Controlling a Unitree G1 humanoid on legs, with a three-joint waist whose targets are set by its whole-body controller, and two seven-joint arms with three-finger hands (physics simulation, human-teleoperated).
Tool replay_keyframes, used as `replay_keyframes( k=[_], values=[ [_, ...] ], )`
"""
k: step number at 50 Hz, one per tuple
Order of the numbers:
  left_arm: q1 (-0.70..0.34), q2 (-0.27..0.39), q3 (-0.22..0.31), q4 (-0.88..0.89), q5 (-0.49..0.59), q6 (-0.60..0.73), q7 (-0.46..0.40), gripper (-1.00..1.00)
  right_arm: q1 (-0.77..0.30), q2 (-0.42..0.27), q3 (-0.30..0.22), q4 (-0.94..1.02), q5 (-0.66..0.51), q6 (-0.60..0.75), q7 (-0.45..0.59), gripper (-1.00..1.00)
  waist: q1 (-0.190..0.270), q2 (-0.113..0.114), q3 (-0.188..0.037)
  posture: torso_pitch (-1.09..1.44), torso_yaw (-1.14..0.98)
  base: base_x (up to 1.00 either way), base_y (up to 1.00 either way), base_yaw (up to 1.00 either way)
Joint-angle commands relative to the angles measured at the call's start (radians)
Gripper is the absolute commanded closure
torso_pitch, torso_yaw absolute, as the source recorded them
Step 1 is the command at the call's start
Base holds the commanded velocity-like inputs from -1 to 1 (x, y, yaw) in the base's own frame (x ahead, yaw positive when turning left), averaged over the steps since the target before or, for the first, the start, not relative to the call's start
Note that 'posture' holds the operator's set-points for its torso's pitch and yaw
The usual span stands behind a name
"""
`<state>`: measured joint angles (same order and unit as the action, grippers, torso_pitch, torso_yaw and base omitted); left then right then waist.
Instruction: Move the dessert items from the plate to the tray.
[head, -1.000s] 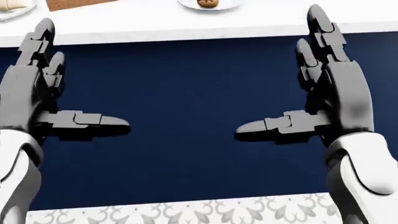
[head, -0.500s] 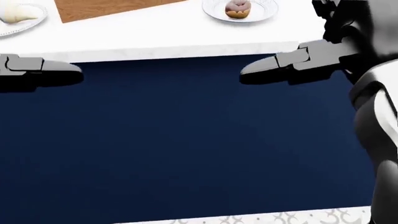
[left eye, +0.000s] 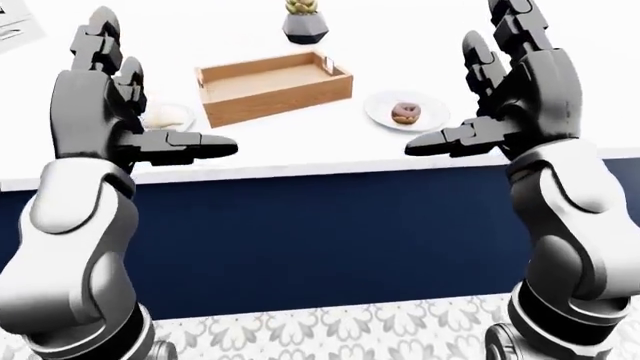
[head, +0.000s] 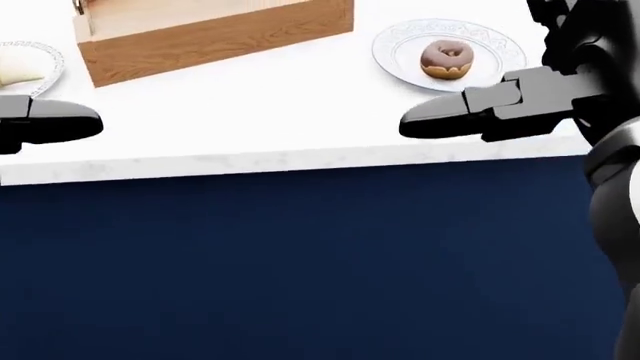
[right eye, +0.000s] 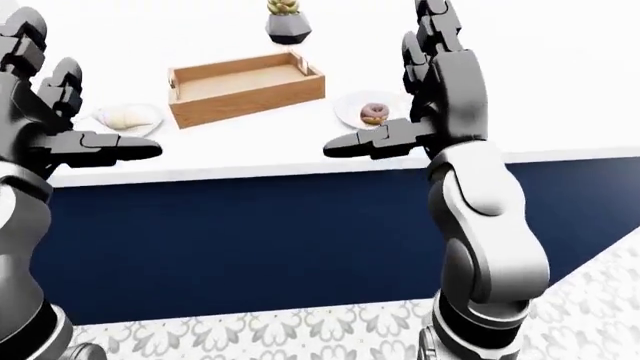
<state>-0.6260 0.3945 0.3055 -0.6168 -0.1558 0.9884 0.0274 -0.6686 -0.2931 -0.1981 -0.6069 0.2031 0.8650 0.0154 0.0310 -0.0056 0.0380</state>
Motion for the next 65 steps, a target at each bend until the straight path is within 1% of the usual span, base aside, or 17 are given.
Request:
replay_keyframes(
  k=[1, 2, 10, 15, 18, 22, 25, 28, 32, 33, 37, 42, 44, 53, 58, 60, 65],
  values=[
    [-0.018, -0.003, -0.021, -0.010, -0.007, -0.025, -0.002, -1.00, -0.014, -0.006, -0.006, -0.019, 0.005, -0.016, -0.006, -1.00, -0.007, -0.008, -0.018, 0.00, 0.00, 0.39, 0.13, 0.00],
    [-0.020, -0.004, -0.020, -0.010, -0.007, -0.024, -0.002, -1.00, -0.013, -0.010, -0.003, -0.022, 0.001, -0.014, -0.006, -1.00, -0.012, -0.040, -0.027, 0.00, 0.00, 0.39, 0.13, 0.00],
    [-0.025, 0.012, -0.005, -0.015, -0.009, -0.018, -0.003, -1.00, -0.024, -0.015, -0.019, -0.030, 0.015, -0.015, -0.022, -1.00, -0.028, -0.034, 0.029, 0.00, 0.00, 0.14, 0.05, 0.00],
    [-0.027, 0.022, -0.009, -0.010, -0.004, -0.022, -0.004, -1.00, -0.025, -0.035, -0.002, -0.041, -0.006, -0.012, -0.004, -1.00, -0.031, 0.044, -0.019, 0.00, 0.00, 0.00, 0.06, 0.00],
    [-0.036, 0.026, -0.006, -0.015, -0.003, -0.010, -0.006, -1.00, -0.032, -0.033, -0.012, -0.040, -0.013, -0.016, -0.006, -1.00, -0.009, 0.024, -0.013, 0.00, 0.00, 0.00, 0.61, 0.00],
    [-0.036, 0.023, -0.011, -0.019, 0.003, -0.010, -0.009, -1.00, -0.021, -0.029, -0.020, -0.050, 0.003, -0.012, -0.012, -1.00, -0.017, -0.079, 0.019, 0.00, 0.00, 0.01, 1.00, 0.00],
    [-0.029, 0.017, -0.020, -0.023, 0.012, -0.014, -0.012, -1.00, -0.015, -0.027, -0.016, -0.054, 0.006, -0.015, -0.010, -1.00, -0.020, -0.051, -0.026, 0.00, 0.00, 0.01, 0.99, 0.00],
    [-0.030, 0.018, -0.014, -0.026, 0.017, -0.013, -0.018, -1.00, -0.004, -0.031, -0.012, -0.055, -0.005, -0.014, -0.009, -1.00, -0.020, -0.044, -0.011, 0.00, 0.00, 0.02, 0.66, 0.00],
    [-0.023, 0.009, -0.019, -0.030, 0.023, -0.018, -0.020, -1.00, -0.009, -0.022, -0.031, -0.074, 0.028, -0.002, -0.024, -1.00, -0.039, 0.107, -0.015, 0.00, 0.00, 0.00, 0.00, 0.00],
    [-0.023, 0.009, -0.019, -0.031, 0.025, -0.017, -0.020, -1.00, -0.006, -0.024, -0.028, -0.079, 0.030, -0.001, -0.026, -1.00, -0.028, 0.083, 0.017, 0.00, 0.00, 0.00, 0.00, 0.00],
    [-0.024, 0.007, -0.019, -0.035, 0.029, -0.012, -0.022, -1.00, 0.004, -0.023, -0.030, -0.086, 0.042, -0.020, -0.015, -1.00, -0.014, 0.037, -0.017, 0.00, 0.00, 0.06, 0.00, 0.10],
    [-0.018, 0.003, -0.021, -0.036, 0.035, -0.013, -0.026, -1.00, 0.015, -0.049, -0.005, -0.073, -0.001, -0.021, -0.015, -1.00, -0.033, -0.046, 0.032, 0.00, 0.00, 0.35, 0.03, 0.62],
    [-0.017, 0.001, -0.022, -0.036, 0.037, -0.016, -0.028, -1.00, 0.016, -0.026, -0.014, -0.075, 0.002, -0.019, -0.010, -1.00, -0.022, -0.080, 0.002, 0.00, 0.00, 0.00, 0.00, 0.00],
    [-0.008, -0.002, -0.019, -0.041, 0.042, -0.021, -0.035, -1.00, 0.017, -0.029, -0.024, -0.087, 0.006, -0.011, -0.016, -1.00, -0.017, -0.005, -0.044, 0.00, 0.00, 0.02, 0.00, 0.00],
    [-0.011, 0.000, -0.019, -0.045, 0.045, -0.016, -0.036, -1.00, 0.009, -0.021, -0.034, -0.096, 0.018, -0.013, -0.019, -1.00, -0.027, 0.015, 0.033, 0.00, 0.00, 0.35, 0.03, 0.00],
    [-0.013, 0.000, -0.020, -0.046, 0.047, -0.011, -0.036, -1.00, 0.003, -0.026, -0.039, -0.093, 0.028, -0.015, -0.029, -1.00, -0.030, 0.013, -0.025, 0.00, 0.00, 0.00, 0.00, 0.00],
    [-0.028, 0.004, -0.024, -0.043, 0.050, -0.002, -0.039, -1.00, 0.009, -0.037, -0.029, -0.099, 0.030, -0.012, -0.032, -1.00, -0.037, 0.016, -0.020, 0.00, 0.00, 0.00, 0.00, 0.00]
  ],
)
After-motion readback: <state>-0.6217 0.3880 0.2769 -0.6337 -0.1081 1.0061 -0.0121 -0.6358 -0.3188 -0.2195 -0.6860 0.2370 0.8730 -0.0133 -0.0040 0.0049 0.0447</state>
